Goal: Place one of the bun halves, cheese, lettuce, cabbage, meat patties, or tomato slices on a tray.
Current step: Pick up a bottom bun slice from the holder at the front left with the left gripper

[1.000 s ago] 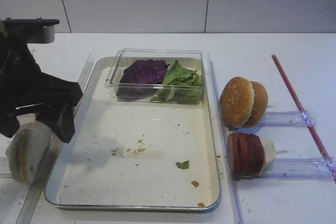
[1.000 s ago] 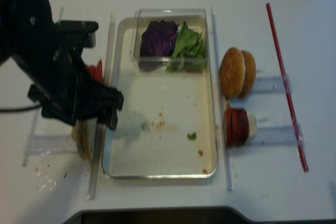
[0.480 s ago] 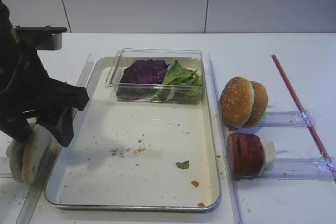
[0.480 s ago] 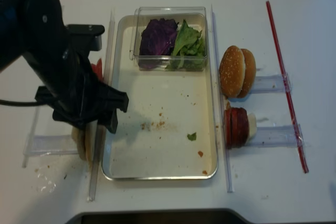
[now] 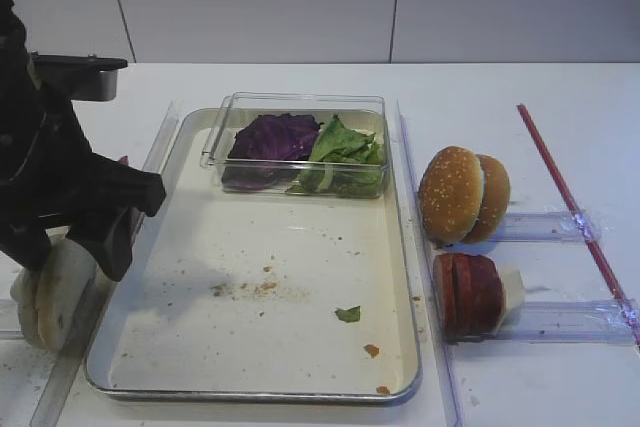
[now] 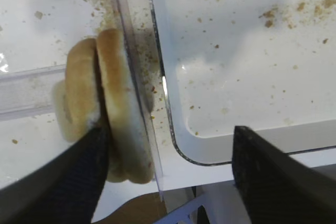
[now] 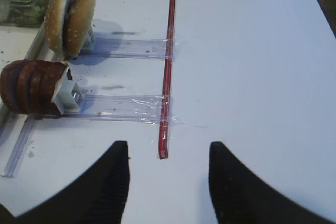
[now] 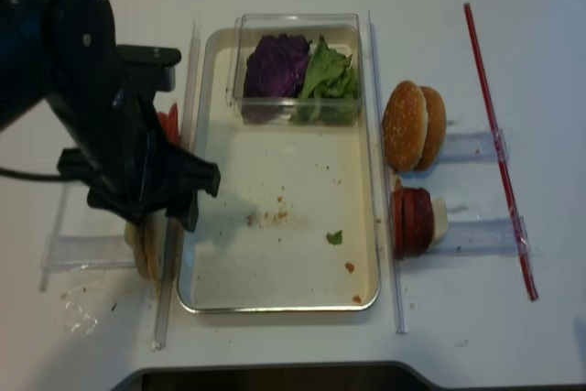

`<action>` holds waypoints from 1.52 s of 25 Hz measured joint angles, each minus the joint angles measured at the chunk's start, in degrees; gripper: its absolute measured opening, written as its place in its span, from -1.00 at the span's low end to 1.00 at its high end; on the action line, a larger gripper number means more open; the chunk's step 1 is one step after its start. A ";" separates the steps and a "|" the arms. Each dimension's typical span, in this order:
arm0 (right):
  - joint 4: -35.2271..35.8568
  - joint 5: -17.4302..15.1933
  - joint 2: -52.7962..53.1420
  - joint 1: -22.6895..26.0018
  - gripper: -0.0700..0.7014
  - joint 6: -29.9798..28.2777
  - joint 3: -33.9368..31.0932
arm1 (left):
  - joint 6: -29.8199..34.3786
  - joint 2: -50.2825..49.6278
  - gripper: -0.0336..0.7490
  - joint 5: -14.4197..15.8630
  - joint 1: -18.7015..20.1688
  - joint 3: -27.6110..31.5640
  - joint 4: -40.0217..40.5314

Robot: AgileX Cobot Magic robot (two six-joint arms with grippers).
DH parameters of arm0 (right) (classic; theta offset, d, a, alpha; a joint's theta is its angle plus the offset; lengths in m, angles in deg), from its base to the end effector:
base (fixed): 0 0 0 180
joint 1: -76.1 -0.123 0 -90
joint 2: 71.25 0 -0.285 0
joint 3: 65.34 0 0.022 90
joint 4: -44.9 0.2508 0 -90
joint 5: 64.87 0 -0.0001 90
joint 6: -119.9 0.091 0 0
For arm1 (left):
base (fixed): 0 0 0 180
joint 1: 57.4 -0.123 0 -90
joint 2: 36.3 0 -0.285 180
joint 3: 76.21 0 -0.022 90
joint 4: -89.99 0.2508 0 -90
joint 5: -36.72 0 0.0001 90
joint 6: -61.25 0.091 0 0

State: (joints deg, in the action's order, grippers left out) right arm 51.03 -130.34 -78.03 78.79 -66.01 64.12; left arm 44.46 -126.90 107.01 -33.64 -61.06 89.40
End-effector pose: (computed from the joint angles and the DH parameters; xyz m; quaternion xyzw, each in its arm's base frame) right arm -0.0072 0.0092 0.2616 -0.0284 0.8762 0.0173 0.4807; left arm 0.2344 -0.1042 0.2703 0.0592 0.9976 -0.0166 0.0307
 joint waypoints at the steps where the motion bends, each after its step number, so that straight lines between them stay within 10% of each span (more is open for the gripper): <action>1: 0.00 0.00 0.00 0.00 0.17 0.00 0.00 | 0.00 -0.32 0.30 0.00 0.00 -0.21 0.00; 11: 0.00 0.00 0.00 0.00 0.17 0.00 0.00 | 0.00 -2.16 0.25 -0.71 0.00 -0.89 2.10; 22: 0.00 0.00 0.00 0.00 0.17 0.00 0.00 | -0.03 -2.55 -0.37 -0.71 0.00 -0.98 3.58; 38: 0.00 0.00 0.00 0.00 0.17 0.00 0.00 | -0.15 -2.64 -0.74 -0.71 0.00 -0.98 4.62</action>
State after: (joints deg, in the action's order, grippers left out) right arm 51.03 -130.34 -78.03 78.79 -66.01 64.12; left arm 44.30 -129.54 106.30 -33.64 -62.04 94.02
